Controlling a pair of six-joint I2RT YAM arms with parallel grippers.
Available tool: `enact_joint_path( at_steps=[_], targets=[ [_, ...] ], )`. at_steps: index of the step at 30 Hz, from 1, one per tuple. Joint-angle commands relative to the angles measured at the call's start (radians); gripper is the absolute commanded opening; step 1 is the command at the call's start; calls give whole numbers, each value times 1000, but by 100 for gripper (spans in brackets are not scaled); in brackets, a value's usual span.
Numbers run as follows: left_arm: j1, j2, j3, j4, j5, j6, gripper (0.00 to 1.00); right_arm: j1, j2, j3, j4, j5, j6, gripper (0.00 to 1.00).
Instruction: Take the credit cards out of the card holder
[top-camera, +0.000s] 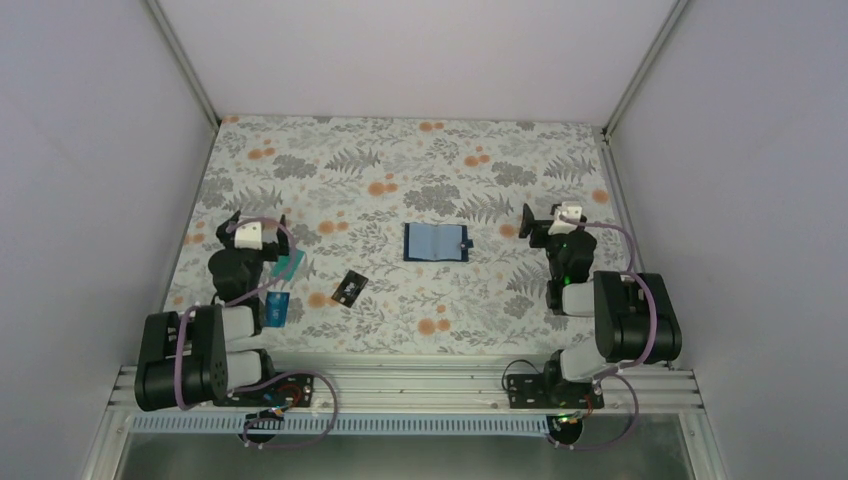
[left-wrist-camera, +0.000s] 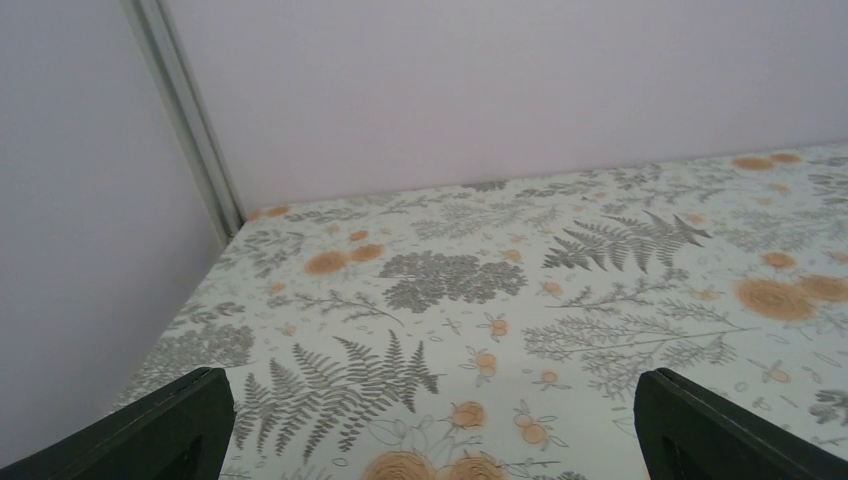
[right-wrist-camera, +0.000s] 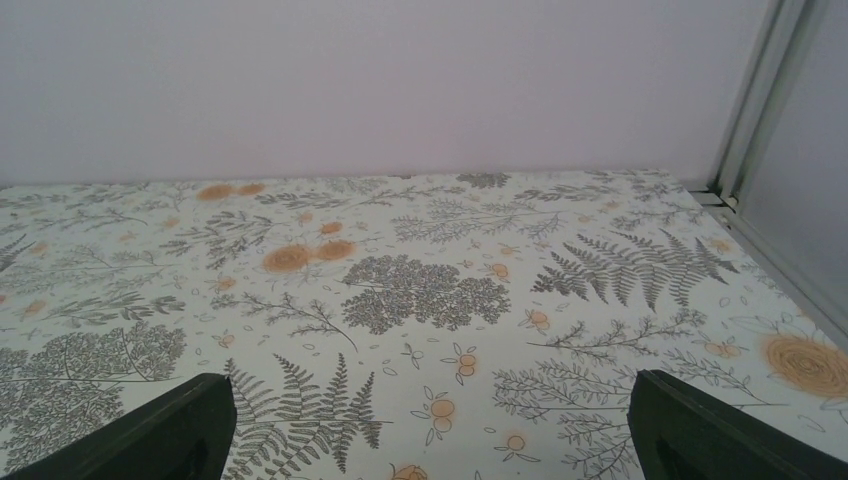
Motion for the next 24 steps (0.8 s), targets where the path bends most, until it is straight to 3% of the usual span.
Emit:
enact_joint_path(
  at_steps=[1,5,9,13,16,18,20,22,23,24],
  targets=[
    [27,15,36,37,12,-2,100,-9,6,18,33,-37,-28,99],
    [28,44,85,-21,27,5,100,-9,5,18,33,-39,-29,99],
    [26,43,53,66,107,-80,100,-9,6,18,30,-39,-30,99],
    [-16,184,152,44,86,-60,100,-9,5,19,28,-39,-30,99],
    [-60,223,114,148,86,0,100,-9,7,26,18,-60,-41,99],
    [-100,319,35,407,62,37,100,-9,10,30,12,-70,-46,99],
    [-114,257,75,209,43,58,100,-8,11,33,9,-76,-48,99],
    [-119,303,107,244,15,42,100,-10,12,34,7,-78,-49,99],
    [-118,274,129,138,1,40,100,-9,11,34,7,-78,-49,99],
    [-119,279,123,159,-6,37,100,-10,12,34,6,-78,-49,99]
  ],
)
